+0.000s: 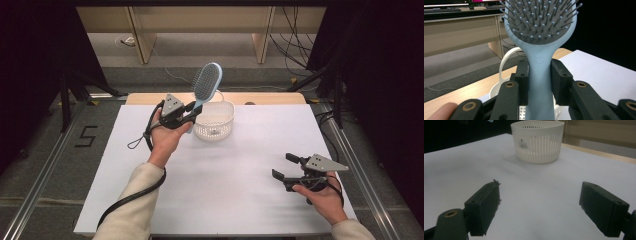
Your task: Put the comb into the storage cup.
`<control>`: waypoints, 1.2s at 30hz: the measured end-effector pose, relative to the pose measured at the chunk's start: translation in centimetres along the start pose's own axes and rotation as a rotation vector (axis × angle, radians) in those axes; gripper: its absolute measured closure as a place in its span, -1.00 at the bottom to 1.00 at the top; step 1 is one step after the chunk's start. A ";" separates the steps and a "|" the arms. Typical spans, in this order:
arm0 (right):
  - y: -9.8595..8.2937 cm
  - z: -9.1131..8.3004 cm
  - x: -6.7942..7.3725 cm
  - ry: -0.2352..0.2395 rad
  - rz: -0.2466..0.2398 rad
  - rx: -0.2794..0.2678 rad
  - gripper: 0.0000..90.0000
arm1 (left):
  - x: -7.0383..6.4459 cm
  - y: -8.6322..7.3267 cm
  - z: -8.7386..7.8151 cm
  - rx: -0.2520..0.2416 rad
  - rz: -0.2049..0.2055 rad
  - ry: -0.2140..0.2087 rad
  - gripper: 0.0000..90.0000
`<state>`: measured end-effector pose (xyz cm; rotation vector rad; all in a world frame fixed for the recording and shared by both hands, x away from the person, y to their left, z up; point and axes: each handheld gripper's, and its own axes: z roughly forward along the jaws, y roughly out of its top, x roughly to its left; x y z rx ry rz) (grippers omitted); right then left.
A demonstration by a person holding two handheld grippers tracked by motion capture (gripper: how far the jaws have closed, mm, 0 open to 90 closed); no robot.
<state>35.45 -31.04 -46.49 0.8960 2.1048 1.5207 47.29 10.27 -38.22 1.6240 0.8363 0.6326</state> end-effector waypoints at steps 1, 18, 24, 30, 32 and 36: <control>0.0 0.0 0.0 0.000 -0.001 0.000 -0.61 | 0.0 0.0 0.1 0.002 0.002 0.000 0.55; 0.0 0.0 0.0 0.000 0.000 0.000 -0.61 | 0.3 0.0 0.9 0.009 0.003 0.004 0.55; 0.0 0.0 0.0 0.002 0.002 0.000 -0.61 | 0.2 0.1 1.1 0.012 0.006 0.002 0.55; 0.0 0.0 0.0 0.002 0.002 0.001 -0.61 | 0.2 0.2 1.4 0.013 0.005 0.003 0.55; 0.0 0.0 0.0 0.002 0.002 0.001 -0.61 | 0.2 0.2 1.6 0.014 0.003 0.001 0.55; 0.0 0.0 0.0 0.003 0.002 -0.001 -0.61 | 0.2 0.3 1.8 0.015 0.005 0.001 0.55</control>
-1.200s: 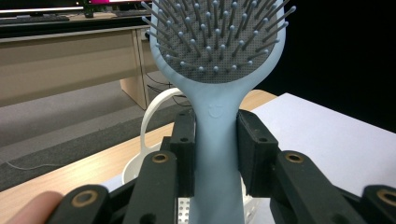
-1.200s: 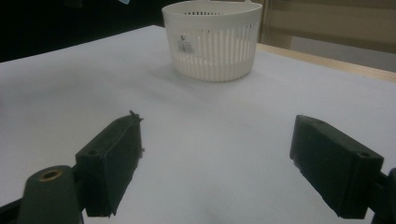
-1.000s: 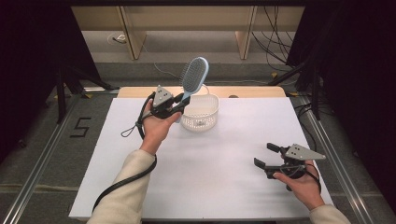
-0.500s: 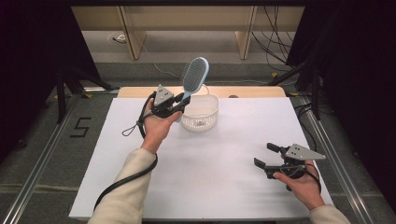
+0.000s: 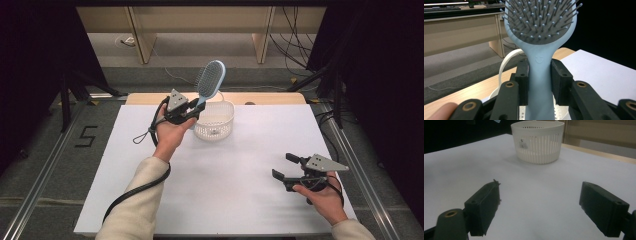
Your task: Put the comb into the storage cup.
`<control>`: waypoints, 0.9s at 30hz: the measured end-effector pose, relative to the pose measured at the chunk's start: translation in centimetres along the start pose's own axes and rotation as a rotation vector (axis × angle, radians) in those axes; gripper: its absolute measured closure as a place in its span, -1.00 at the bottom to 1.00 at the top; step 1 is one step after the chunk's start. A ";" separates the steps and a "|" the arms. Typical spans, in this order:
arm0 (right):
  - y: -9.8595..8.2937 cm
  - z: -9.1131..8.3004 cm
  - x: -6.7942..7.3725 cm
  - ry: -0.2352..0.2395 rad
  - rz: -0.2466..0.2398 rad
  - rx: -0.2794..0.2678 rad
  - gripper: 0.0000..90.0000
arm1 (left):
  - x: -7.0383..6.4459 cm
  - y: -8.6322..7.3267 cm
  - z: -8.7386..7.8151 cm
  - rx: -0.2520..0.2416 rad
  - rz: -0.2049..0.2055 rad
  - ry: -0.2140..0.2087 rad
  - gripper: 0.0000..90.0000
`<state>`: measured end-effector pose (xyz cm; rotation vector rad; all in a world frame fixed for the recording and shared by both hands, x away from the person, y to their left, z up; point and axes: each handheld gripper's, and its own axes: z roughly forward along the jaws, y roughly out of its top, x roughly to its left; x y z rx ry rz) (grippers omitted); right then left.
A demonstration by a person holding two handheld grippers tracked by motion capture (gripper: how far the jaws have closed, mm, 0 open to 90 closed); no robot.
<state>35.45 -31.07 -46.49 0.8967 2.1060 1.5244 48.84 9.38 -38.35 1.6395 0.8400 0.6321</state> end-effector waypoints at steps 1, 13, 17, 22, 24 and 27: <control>0.0 0.0 0.0 0.000 0.000 0.001 -0.61 | 0.0 0.0 0.1 0.000 -0.001 -0.001 0.55; 0.0 0.0 0.0 0.001 0.000 -0.001 -0.61 | -0.1 0.4 0.7 0.001 0.002 -0.002 0.55; 0.0 0.0 0.0 0.002 0.000 -0.002 -0.61 | -0.1 0.3 1.0 0.005 0.002 -0.002 0.55; 0.0 0.0 0.0 0.003 -0.001 -0.001 -0.61 | -0.1 0.2 1.5 0.009 0.003 -0.003 0.55; 0.0 0.0 0.0 0.003 -0.001 -0.001 -0.61 | -0.2 0.1 1.6 0.013 0.008 -0.004 0.55; 0.0 0.0 0.0 0.003 -0.001 -0.001 -0.61 | -0.2 0.1 1.9 0.016 0.009 -0.002 0.55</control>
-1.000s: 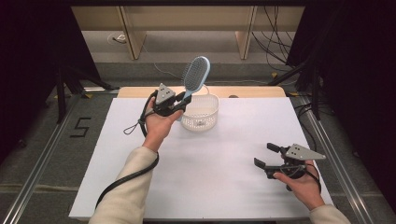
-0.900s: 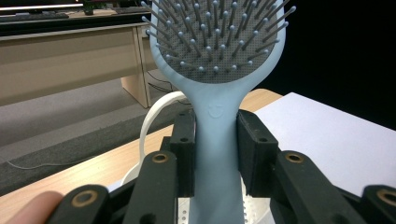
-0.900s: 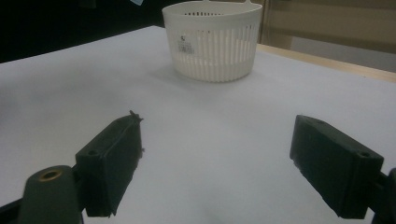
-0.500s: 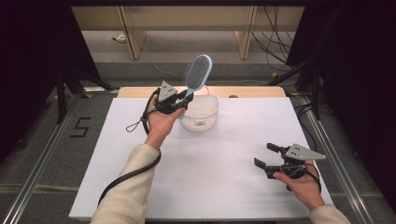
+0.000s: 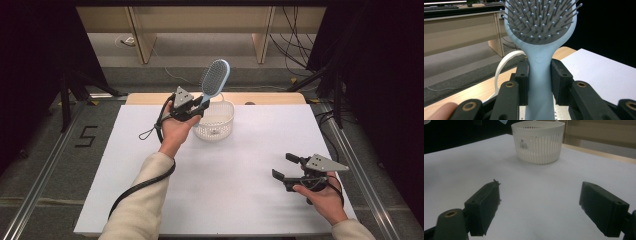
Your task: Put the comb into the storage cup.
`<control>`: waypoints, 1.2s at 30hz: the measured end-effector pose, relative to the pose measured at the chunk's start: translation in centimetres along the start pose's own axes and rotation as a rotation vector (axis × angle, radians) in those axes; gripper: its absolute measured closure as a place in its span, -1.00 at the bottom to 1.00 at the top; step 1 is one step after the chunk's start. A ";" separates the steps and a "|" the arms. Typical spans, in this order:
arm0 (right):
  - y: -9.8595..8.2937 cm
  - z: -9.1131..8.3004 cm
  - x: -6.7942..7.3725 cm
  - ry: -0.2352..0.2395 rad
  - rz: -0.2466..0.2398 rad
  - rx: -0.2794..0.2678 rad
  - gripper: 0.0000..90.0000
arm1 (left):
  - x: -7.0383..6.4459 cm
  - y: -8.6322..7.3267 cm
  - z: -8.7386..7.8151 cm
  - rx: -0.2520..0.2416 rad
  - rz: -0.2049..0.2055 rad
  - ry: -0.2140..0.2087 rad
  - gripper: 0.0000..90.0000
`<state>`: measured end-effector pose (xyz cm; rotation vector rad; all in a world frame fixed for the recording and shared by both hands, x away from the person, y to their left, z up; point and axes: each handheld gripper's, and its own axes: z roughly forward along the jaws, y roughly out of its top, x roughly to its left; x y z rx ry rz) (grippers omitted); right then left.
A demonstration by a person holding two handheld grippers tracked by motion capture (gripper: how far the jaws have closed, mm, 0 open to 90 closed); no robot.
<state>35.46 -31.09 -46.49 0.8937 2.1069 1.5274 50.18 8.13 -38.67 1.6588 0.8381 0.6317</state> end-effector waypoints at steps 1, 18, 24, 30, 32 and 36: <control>0.0 0.0 0.0 0.001 0.002 0.000 -0.61 | 0.0 0.0 0.1 0.002 0.001 0.000 0.55; 0.0 0.0 0.0 0.001 0.004 -0.002 -0.61 | 0.0 0.2 1.3 0.006 0.017 0.008 0.55; 0.0 0.0 0.0 0.002 0.002 -0.001 -0.61 | 0.1 0.3 1.8 0.007 0.018 0.002 0.55; -0.1 0.1 -0.1 0.003 0.002 0.004 -0.61 | 0.1 0.3 2.3 0.002 0.022 -0.016 0.55; -0.1 0.1 -0.1 0.003 0.001 0.005 -0.61 | 0.1 0.3 2.5 0.002 0.024 -0.018 0.55; -0.1 0.0 -0.1 0.005 0.001 0.006 -0.61 | 0.0 0.3 2.9 0.002 0.031 -0.021 0.55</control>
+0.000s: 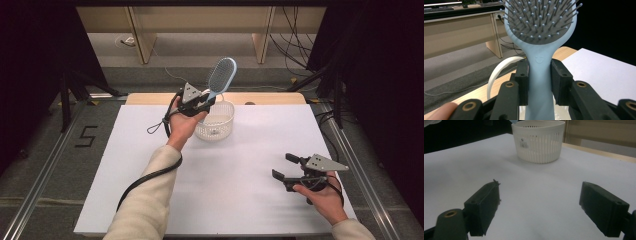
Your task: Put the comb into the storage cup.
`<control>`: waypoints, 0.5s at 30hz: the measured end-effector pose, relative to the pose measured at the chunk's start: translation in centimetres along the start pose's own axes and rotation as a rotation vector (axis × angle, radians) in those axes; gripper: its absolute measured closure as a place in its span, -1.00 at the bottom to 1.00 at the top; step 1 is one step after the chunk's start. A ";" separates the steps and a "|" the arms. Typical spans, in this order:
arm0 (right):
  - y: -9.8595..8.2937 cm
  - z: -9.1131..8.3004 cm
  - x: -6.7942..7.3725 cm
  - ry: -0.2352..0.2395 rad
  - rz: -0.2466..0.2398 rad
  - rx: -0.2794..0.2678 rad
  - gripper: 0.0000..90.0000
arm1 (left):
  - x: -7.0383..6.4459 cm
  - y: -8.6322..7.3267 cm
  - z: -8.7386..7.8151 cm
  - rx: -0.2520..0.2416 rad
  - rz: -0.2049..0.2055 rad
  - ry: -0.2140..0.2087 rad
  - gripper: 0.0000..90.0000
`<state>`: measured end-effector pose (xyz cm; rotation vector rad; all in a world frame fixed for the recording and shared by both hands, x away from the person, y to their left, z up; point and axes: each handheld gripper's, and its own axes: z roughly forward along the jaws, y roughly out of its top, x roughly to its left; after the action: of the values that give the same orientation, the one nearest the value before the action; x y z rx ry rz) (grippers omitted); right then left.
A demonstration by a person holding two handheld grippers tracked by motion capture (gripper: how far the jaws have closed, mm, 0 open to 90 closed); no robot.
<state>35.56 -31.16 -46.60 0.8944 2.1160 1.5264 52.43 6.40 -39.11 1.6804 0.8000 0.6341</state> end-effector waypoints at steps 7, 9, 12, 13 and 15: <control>0.0 0.0 0.0 -0.001 0.002 -0.002 -0.61 | 0.0 0.1 0.6 0.002 0.012 -0.003 0.55; 0.0 0.0 0.0 -0.001 0.001 -0.002 -0.61 | 0.0 0.1 0.7 0.002 0.018 -0.002 0.55; 0.0 0.0 0.0 -0.002 0.001 -0.004 -0.61 | -0.1 0.0 1.0 0.003 0.030 -0.006 0.55; 0.0 0.0 0.0 -0.001 0.002 -0.005 -0.61 | -0.1 0.0 1.0 0.005 0.034 -0.005 0.55; 0.0 0.0 -0.1 -0.001 0.002 -0.005 -0.61 | -0.1 -0.1 1.2 0.008 0.038 -0.006 0.55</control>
<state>35.59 -31.20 -46.62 0.8949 2.1102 1.5316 53.25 5.63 -39.48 1.7080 0.7684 0.6523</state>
